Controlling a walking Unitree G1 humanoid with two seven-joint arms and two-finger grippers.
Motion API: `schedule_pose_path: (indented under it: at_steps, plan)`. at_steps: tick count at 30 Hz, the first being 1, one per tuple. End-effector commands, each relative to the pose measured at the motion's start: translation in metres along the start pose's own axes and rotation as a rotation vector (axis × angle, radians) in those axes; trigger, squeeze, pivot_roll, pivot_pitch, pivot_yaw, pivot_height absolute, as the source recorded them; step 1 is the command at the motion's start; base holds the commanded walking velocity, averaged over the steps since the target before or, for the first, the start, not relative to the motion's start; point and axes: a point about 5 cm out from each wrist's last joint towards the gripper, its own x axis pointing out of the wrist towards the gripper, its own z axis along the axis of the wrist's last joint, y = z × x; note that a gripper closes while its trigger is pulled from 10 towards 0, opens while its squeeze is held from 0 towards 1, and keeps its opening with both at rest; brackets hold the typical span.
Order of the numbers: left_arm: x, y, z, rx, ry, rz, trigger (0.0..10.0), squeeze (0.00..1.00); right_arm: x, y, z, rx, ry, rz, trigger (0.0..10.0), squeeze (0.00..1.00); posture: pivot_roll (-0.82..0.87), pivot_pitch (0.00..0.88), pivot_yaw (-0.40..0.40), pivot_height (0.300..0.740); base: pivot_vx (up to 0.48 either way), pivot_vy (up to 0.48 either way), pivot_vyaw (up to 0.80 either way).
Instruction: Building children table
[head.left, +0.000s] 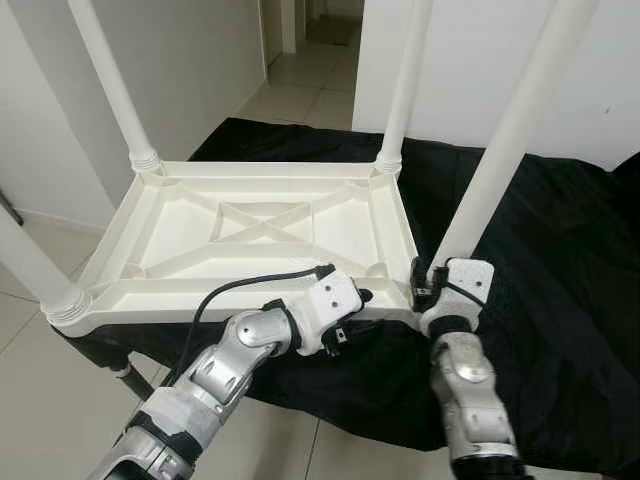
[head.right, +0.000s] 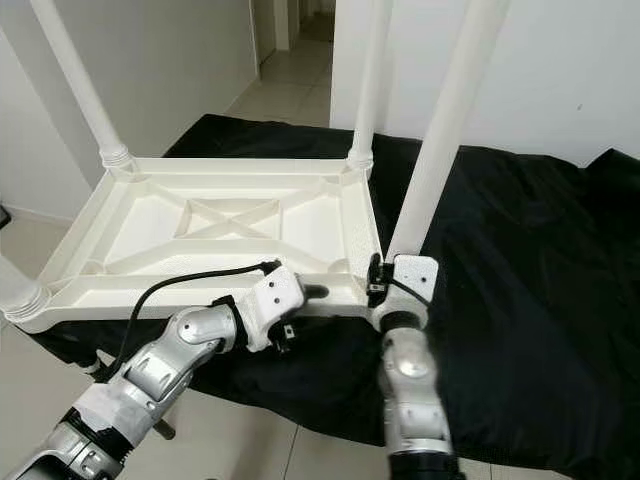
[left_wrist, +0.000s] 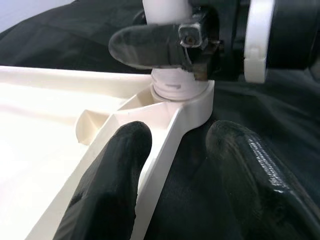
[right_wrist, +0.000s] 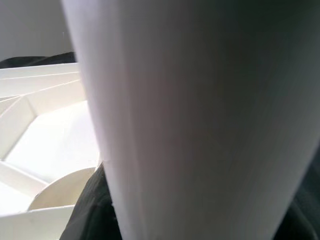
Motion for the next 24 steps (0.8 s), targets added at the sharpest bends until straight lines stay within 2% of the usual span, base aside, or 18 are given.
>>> schedule_pose_path:
  at_steps: [1, 7, 13, 17, 18, 22, 23, 24]
  plan:
    - [-0.002, -0.002, 0.001, 0.001, -0.007, -0.083, 10.0, 0.0, -0.011, 0.01, -0.016, 0.079, 0.097, -0.056, 10.0, 0.0, -0.06, 0.0, 0.012, 0.74, 0.0, 0.0, 0.0]
    - [-0.002, -0.002, 0.001, 0.001, -0.009, -0.082, 10.0, 0.0, -0.012, 0.012, -0.017, 0.087, 0.116, -0.064, 10.0, 0.0, -0.06, 0.0, 0.012, 0.74, 0.0, 0.0, 0.0]
    - [-0.004, -0.001, 0.001, 0.003, -0.007, -0.075, 10.0, 0.0, -0.014, 0.014, -0.021, 0.058, 0.129, -0.079, 10.0, 0.0, -0.05, 0.0, 0.007, 0.74, 0.0, 0.0, 0.0]
    - [-0.007, 0.003, 0.0, 0.006, 0.0, -0.05, 10.0, 0.0, -0.012, 0.018, -0.016, 0.067, 0.093, -0.012, 10.0, 0.0, -0.04, 0.0, -0.002, 0.74, 0.0, 0.0, 0.0]
    - [-0.008, 0.005, 0.001, 0.002, -0.001, -0.041, 10.0, 0.0, -0.011, 0.018, -0.015, 0.049, 0.088, -0.007, 10.0, 0.15, -0.04, 0.0, -0.005, 0.74, 0.0, 0.0, 0.0]
    - [-0.009, 0.007, 0.001, -0.003, -0.004, -0.032, 10.0, 0.0, -0.009, 0.018, -0.015, 0.052, 0.091, 0.005, 10.0, 0.15, -0.03, 0.0, -0.012, 0.74, 0.0, 0.0, 0.0]
    - [-0.009, 0.006, 0.001, -0.003, -0.003, -0.031, 10.0, 0.0, -0.009, 0.016, -0.014, 0.077, 0.084, 0.015, 10.0, 0.79, -0.03, 0.0, -0.015, 0.74, 0.0, 0.0, 0.0]
    - [-0.01, 0.006, 0.001, -0.004, -0.003, -0.03, 10.0, 0.0, -0.009, 0.016, -0.011, 0.107, 0.058, 0.035, 10.0, 1.0, -0.03, 0.0, -0.015, 0.74, 0.0, 0.0, 0.0]
